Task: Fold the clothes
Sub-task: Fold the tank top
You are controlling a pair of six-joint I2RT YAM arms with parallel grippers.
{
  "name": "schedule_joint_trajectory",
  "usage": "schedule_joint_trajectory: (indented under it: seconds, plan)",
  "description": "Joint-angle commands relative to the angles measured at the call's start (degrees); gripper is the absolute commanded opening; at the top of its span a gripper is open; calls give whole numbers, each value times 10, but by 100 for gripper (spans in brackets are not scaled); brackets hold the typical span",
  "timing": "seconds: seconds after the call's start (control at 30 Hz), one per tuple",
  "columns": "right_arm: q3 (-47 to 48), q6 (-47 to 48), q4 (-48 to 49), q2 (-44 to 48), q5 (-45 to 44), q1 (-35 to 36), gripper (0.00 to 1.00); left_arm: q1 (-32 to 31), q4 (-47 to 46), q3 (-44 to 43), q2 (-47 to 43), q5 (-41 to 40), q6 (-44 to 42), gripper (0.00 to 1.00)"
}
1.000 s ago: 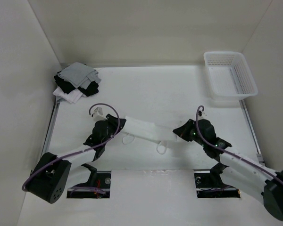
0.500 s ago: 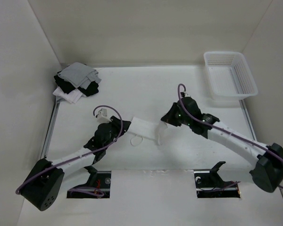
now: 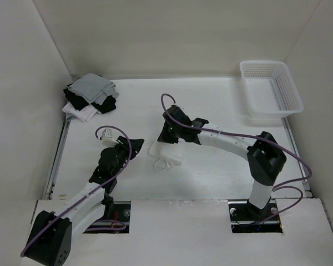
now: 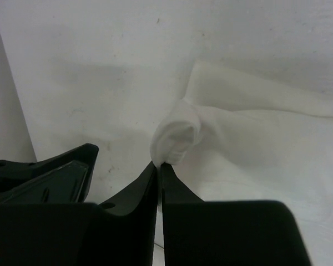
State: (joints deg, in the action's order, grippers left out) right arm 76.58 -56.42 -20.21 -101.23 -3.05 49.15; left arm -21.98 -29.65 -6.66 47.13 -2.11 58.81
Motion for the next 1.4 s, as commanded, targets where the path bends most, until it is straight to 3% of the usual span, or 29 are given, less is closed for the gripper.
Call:
schedule_joint_trajectory:
  seconds: [0.0, 0.07, 0.17, 0.3, 0.4, 0.47, 0.53, 0.6, 0.7, 0.83, 0.93, 1.1, 1.3, 1.37]
  plan:
    - [63, -20, -21, -52, -13, 23, 9, 32, -5, 6, -21, 46, 3, 32]
    - [86, -20, -27, -72, -15, 34, 17, 47, -3, 7, -27, 63, 3, 32]
    - [92, -18, -17, -68, -25, 46, 40, 46, -3, 1, -26, 71, 3, 32]
    - [55, -7, -2, -7, -59, 49, 48, 29, -2, -16, -20, 69, -2, 32]
    - [-11, 14, 33, 52, -85, 50, 46, 6, 1, -31, -8, 60, -13, 33]
    - [-65, 27, 60, 77, -84, 47, 32, -16, 0, -46, 22, 45, -32, 35]
    - [-116, 37, 83, 91, -72, 29, 11, -39, -4, -68, 68, 33, -54, 37]
    - [-158, 58, 111, 94, -57, 13, 2, -61, -8, -95, 118, 25, -69, 38]
    - [-200, 83, 150, 94, -45, -6, 7, -94, -29, -130, 181, 4, -81, 39]
    - [-244, 94, 212, 88, -42, -41, 35, -127, -44, -152, 240, -19, -90, 38]
    - [-264, 90, 242, 79, -41, -64, 39, -134, -45, -140, 255, -27, -91, 37]
    - [-262, 90, 264, 39, -19, -80, 39, -125, -42, -106, 258, -36, -97, 37]
    - [-263, 80, 291, 9, -6, -95, 16, -109, -41, -92, 286, -33, -97, 37]
    - [-269, 74, 293, 12, -13, -103, 13, -102, -41, -87, 292, -31, -95, 37]
